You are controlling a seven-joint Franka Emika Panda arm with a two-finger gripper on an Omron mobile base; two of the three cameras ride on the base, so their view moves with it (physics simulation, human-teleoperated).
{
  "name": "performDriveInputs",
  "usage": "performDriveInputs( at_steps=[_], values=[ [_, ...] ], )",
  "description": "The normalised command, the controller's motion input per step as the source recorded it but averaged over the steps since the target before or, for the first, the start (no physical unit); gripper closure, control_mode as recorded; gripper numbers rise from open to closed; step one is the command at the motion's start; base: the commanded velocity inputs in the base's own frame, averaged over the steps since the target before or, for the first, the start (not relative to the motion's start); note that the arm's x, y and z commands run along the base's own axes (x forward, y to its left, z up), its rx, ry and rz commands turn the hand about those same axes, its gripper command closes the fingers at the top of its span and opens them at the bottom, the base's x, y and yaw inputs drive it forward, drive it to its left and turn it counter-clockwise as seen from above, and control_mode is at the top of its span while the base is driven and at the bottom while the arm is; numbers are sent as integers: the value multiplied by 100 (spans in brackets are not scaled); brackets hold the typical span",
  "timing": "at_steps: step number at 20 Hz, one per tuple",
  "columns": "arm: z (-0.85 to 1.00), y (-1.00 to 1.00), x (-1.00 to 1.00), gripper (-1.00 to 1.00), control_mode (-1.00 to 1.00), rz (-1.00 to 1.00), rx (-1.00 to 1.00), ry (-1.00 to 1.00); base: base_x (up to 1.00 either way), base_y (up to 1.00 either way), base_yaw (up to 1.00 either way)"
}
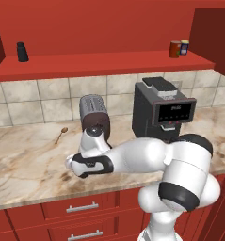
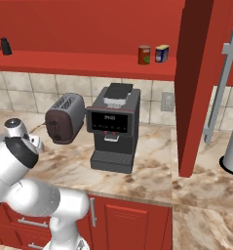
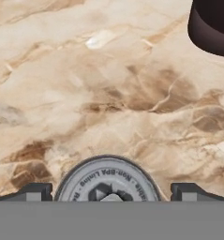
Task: Pick the cans from the counter and place them in their designated side in the cabinet.
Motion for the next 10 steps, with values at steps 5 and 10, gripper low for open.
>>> performDriveInputs(
  at_steps=[5, 10],
  values=[
    [-15, 7, 12, 100, -100, 0, -2, 0, 0, 0, 0],
    [-3, 0, 1, 100, -100, 0, -2, 0, 0, 0, 0]
  ],
)
